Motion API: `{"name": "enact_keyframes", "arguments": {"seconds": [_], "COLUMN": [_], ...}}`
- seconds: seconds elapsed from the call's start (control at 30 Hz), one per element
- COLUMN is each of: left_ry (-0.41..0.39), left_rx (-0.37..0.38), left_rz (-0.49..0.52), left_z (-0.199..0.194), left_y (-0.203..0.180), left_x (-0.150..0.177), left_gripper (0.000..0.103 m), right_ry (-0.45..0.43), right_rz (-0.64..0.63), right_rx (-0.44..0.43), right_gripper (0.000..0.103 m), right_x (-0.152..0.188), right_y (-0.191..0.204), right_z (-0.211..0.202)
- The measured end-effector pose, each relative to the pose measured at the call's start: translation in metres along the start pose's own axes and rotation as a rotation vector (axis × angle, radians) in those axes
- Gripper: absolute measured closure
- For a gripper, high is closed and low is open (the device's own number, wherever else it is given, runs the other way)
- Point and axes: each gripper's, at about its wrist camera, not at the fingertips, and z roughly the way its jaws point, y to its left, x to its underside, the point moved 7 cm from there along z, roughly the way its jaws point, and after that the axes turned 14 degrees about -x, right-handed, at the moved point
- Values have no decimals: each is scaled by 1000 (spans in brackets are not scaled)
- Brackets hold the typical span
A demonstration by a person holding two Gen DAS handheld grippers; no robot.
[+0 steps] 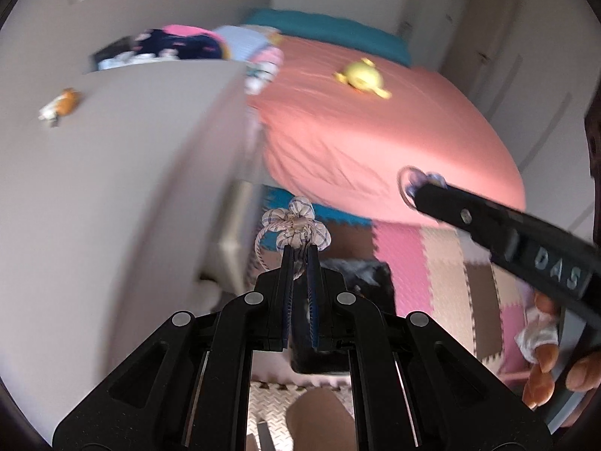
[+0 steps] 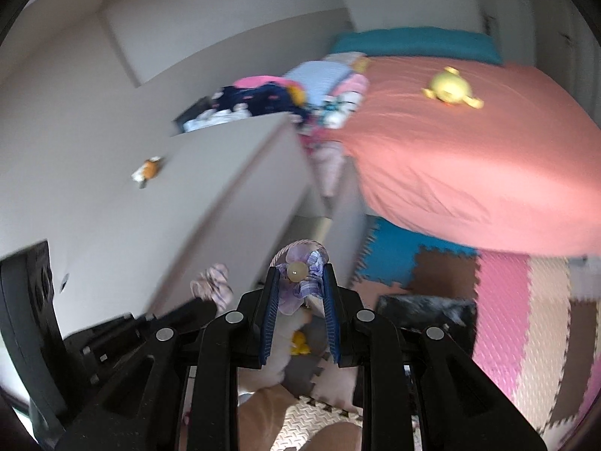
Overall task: Collect trash
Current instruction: 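Carry the pink ring and pacifier over the trash bin and open both tools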
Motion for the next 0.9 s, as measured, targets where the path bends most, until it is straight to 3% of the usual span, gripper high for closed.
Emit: {"name": "enact_keyframes", "arguments": {"seconds": [0.33, 0.37, 0.4, 0.43, 0.47, 0.5, 0.53, 0.6, 0.9], "left_ry": [90, 113, 134, 152, 167, 169, 147, 107, 132], "left_rx": [99, 108, 118, 121, 108, 92, 76, 49, 49], "left_rz": [159, 172, 181, 189, 200, 207, 208, 226, 206], "left_z": [27, 31, 34, 38, 45, 47, 48, 48, 58], "left_y": [-103, -111, -119, -121, -122, -122, -120, -118, -109], "left_x": [27, 35, 39, 43, 46, 49, 49, 49, 45], "left_gripper": [96, 95, 94, 83, 43, 15, 7, 6, 6], "right_ry": [-10, -6, -5, -16, -28, -32, -28, -21, -4], "right_rz": [159, 174, 190, 209, 218, 228, 243, 258, 273], "right_rx": [128, 131, 137, 158, 175, 191, 209, 230, 244], "right_gripper": [75, 61, 27, 12, 3, 3, 3, 3, 3], "right_x": [40, 42, 44, 45, 47, 48, 50, 54, 60], "right_y": [-111, -117, -124, -133, -139, -146, -153, -163, -172], "right_z": [-43, -43, -42, -43, -45, -45, -45, -44, -40]}}
